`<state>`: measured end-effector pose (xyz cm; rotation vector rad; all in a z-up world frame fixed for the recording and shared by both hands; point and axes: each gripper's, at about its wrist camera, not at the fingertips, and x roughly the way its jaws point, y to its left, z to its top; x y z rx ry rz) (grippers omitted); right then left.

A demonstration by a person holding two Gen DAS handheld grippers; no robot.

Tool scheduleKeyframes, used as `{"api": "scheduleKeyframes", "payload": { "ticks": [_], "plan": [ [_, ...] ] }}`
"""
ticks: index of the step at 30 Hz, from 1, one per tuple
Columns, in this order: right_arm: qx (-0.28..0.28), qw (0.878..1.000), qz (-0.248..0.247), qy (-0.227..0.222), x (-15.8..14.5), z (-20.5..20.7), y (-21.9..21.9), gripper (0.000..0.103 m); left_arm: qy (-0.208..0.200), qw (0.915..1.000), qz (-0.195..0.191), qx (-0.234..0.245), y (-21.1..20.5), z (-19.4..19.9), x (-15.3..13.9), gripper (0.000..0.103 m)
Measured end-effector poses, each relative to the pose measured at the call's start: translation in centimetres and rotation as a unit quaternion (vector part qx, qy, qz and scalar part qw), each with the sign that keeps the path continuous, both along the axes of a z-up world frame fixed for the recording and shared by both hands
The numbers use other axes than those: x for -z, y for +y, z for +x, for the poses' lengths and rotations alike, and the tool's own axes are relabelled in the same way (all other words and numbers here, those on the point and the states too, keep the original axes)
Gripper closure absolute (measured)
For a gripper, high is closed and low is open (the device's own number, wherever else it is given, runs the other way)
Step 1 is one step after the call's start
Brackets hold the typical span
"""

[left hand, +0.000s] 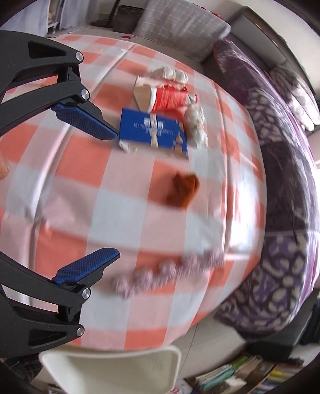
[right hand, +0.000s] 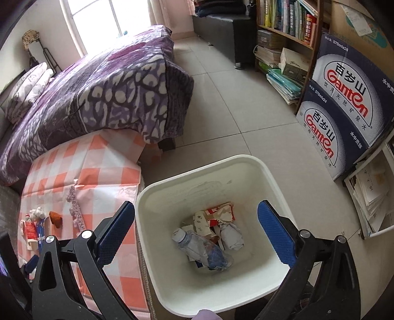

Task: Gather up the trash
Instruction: 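Grasp the pink fuzzy strip with the right tool while the left grasps the blue biscuit box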

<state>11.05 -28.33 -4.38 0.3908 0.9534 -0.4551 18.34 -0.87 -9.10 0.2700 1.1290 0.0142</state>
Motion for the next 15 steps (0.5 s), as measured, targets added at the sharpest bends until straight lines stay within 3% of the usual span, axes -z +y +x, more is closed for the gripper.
{"api": "scheduleKeyframes", "payload": {
  "ticks": [7,12,15],
  "plan": [
    [-0.058,0.998,-0.013,0.030,1.7,3.0,5.1,0.007,0.011,0.9998,0.001,-0.016,4.5,3.6,1.3,0.016],
    [-0.115,0.992,-0.026,0.052,3.2,5.1,9.2,0.007,0.043,0.9987,-0.008,-0.025,6.8,5.3,3.2,0.016],
    [-0.148,0.986,-0.034,0.066,4.2,6.4,11.5,0.007,0.059,0.9962,-0.055,-0.035,8.2,6.0,3.5,0.016]
  ]
}}
